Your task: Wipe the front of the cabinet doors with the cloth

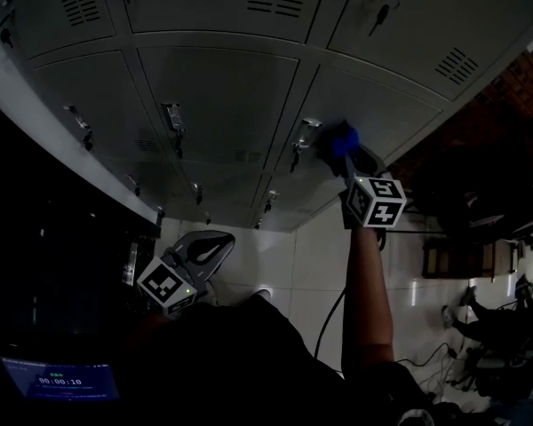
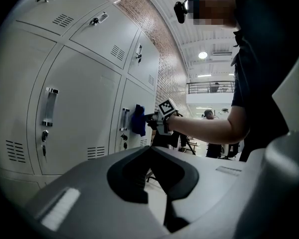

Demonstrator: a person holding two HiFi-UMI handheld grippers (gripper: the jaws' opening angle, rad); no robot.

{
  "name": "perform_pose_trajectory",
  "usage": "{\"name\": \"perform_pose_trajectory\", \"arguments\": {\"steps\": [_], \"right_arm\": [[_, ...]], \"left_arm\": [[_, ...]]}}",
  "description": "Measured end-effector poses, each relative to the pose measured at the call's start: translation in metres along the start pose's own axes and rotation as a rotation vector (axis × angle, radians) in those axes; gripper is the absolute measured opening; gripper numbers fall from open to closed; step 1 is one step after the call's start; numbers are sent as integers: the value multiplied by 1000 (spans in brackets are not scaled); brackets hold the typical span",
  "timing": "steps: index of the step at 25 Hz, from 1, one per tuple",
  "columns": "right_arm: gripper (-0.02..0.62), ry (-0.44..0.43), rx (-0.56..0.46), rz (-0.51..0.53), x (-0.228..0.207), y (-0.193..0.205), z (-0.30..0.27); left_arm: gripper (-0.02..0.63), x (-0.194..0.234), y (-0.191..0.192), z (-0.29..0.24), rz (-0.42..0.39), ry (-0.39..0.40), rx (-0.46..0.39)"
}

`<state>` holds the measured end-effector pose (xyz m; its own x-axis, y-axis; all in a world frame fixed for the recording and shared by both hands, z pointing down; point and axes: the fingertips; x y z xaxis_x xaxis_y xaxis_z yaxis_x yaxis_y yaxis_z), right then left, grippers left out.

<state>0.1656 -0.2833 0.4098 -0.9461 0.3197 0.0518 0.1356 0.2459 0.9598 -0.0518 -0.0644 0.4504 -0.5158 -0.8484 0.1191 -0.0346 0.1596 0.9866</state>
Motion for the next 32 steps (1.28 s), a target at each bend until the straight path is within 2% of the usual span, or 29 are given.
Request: {"name": "perform_pose_trajectory", "arguments": {"steps": [11, 22, 28, 32], "right_arm": [[72, 130, 26, -17, -78, 22, 20], [72, 239, 57, -6, -132, 42, 35], [72, 307, 63, -14, -146, 50, 44], [72, 299, 55, -24, -130, 58, 48]], "left_arm": [[3, -8, 3, -23, 2, 38, 10], [3, -13, 5, -30, 3, 43, 24], [4, -14, 4, -26, 0, 51, 23], [3, -15, 6, -21, 0, 58, 24]]}}
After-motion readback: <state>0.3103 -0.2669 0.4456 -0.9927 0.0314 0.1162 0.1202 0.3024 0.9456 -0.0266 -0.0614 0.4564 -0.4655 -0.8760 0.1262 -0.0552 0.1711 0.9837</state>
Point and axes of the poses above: the fingertips, and each gripper's own axes: z backward along the fingers, x to its left, y out of its underside, and after that the axes turned 6 degrees about y, right-handed
